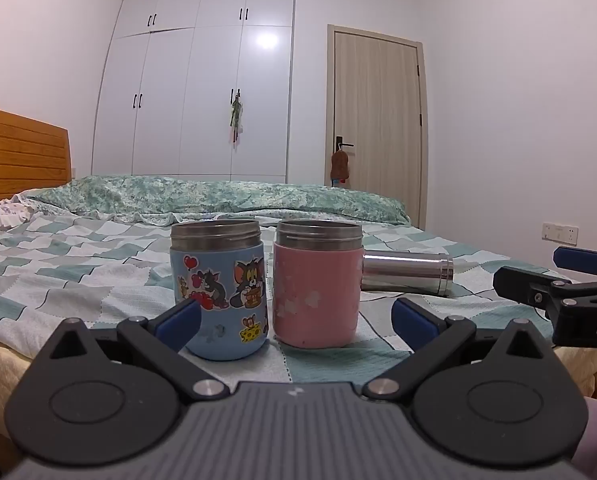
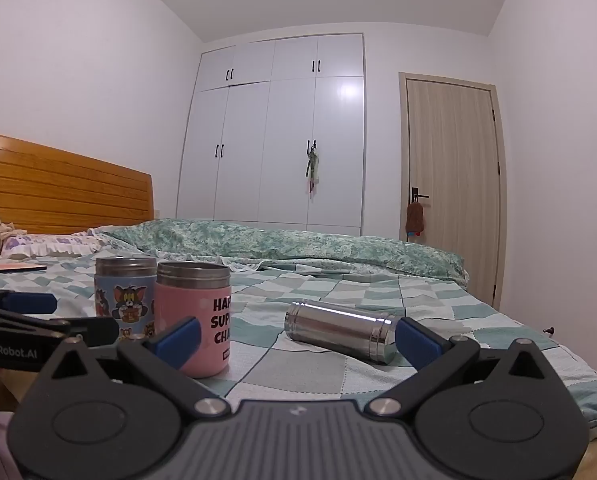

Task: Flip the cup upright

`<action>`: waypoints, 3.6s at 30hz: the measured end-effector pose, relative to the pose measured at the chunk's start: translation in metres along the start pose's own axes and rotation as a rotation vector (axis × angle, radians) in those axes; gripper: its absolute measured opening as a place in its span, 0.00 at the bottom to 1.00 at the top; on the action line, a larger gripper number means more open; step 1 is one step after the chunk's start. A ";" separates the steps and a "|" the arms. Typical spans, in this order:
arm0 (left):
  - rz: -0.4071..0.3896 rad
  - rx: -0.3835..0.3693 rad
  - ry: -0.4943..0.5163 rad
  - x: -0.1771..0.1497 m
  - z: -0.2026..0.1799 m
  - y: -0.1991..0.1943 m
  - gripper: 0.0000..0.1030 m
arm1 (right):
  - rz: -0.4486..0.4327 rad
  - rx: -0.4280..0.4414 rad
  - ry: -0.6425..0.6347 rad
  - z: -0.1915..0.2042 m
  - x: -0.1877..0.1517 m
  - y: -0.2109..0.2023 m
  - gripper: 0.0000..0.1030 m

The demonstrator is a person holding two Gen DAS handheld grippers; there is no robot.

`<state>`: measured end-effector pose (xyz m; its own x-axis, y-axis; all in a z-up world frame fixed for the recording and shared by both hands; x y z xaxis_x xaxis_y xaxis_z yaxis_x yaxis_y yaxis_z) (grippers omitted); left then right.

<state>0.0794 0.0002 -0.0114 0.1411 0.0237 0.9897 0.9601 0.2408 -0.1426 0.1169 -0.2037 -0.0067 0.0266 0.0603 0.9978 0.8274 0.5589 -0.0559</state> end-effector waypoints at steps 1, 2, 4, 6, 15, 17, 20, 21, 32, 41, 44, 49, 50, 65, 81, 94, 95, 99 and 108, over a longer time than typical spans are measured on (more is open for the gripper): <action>0.000 -0.001 0.000 0.000 0.000 0.000 1.00 | 0.000 0.000 0.000 0.000 0.000 0.000 1.00; 0.001 -0.001 -0.001 0.000 0.000 0.000 1.00 | 0.000 0.000 -0.001 0.000 0.000 0.000 1.00; -0.002 0.000 0.000 0.000 0.000 0.000 1.00 | -0.002 0.000 -0.001 0.000 0.000 0.000 1.00; -0.002 0.000 -0.003 0.000 0.000 0.000 1.00 | 0.000 0.001 0.001 0.000 0.000 0.000 1.00; -0.003 -0.002 -0.002 0.001 -0.002 -0.002 1.00 | -0.001 0.000 0.001 -0.001 0.000 -0.001 1.00; -0.005 -0.002 0.000 0.002 -0.003 -0.001 1.00 | 0.000 0.000 -0.001 0.000 -0.001 0.000 1.00; -0.007 -0.003 -0.004 0.001 0.000 -0.002 1.00 | 0.000 0.000 -0.001 0.000 0.000 -0.001 1.00; -0.008 -0.002 -0.002 0.001 -0.001 -0.002 1.00 | 0.000 0.000 -0.001 0.000 0.000 -0.001 1.00; -0.009 -0.004 0.000 0.000 -0.001 0.000 1.00 | -0.001 0.000 0.001 0.000 0.001 -0.001 1.00; -0.009 -0.004 0.000 0.000 -0.001 -0.001 1.00 | -0.001 0.001 0.001 0.001 0.001 -0.001 1.00; -0.009 -0.003 0.000 0.000 -0.001 -0.001 1.00 | -0.001 0.000 0.000 0.001 0.001 -0.001 1.00; -0.010 -0.003 -0.001 0.000 -0.001 -0.001 1.00 | -0.001 0.001 0.000 0.001 0.000 -0.001 1.00; -0.010 -0.003 -0.001 0.000 -0.001 -0.001 1.00 | -0.001 0.001 0.000 0.001 0.001 -0.001 1.00; -0.013 -0.003 0.000 0.001 -0.001 -0.001 1.00 | -0.001 0.001 0.000 0.000 0.001 -0.002 1.00; -0.015 -0.009 0.011 0.005 -0.003 -0.003 1.00 | -0.002 -0.003 -0.001 0.000 0.002 -0.003 1.00; -0.008 -0.204 0.140 0.071 -0.053 0.021 1.00 | 0.068 -0.067 0.053 -0.048 0.031 -0.002 1.00; -0.003 -0.222 0.166 0.077 -0.061 0.026 1.00 | 0.078 -0.072 0.059 -0.054 0.034 -0.001 1.00; 0.036 -0.287 0.283 0.092 -0.094 0.048 1.00 | 0.119 -0.106 0.089 -0.081 0.040 0.005 1.00; 0.167 -0.437 0.612 0.093 -0.169 0.105 1.00 | 0.222 -0.148 0.129 -0.135 0.036 0.035 1.00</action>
<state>0.2343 -0.1361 0.0634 0.2792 -0.5452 0.7904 0.9044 -0.1272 -0.4072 0.2225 -0.2940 0.0321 0.2798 0.0564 0.9584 0.8659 0.4162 -0.2773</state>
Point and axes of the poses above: each gripper's, at about its wrist camera, not at the fingertips, and y roughly the way its jaws point, z to its left, x to its top, the point moved 8 cm from there along y, roughly the way its jaws point, and after that the axes turned 14 degrees about x, right-handed, at the moved point
